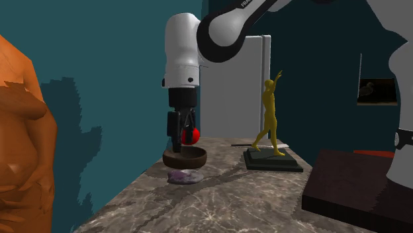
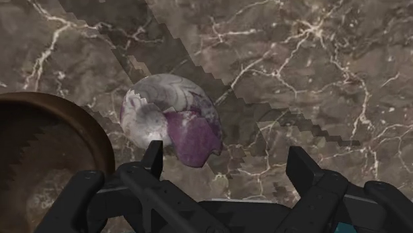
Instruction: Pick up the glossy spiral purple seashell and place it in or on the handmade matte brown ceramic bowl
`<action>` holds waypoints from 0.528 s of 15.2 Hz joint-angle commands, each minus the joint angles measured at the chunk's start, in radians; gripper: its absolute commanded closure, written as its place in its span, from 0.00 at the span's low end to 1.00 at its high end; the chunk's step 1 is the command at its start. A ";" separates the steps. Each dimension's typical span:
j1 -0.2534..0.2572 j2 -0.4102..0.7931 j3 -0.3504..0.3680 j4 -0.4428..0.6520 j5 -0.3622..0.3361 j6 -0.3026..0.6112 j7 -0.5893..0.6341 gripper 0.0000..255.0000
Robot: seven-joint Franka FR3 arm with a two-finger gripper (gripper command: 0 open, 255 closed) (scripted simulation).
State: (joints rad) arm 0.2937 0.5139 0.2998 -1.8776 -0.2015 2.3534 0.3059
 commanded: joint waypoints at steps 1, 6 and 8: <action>0.023 0.057 -0.005 0.060 -0.016 -0.003 0.010 0.00; 0.032 0.104 -0.019 0.060 -0.033 0.042 0.021 0.00; 0.038 0.129 -0.026 0.063 -0.041 0.064 0.026 0.00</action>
State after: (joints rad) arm 0.3263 0.6290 0.2777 -1.8169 -0.2379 2.4056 0.3262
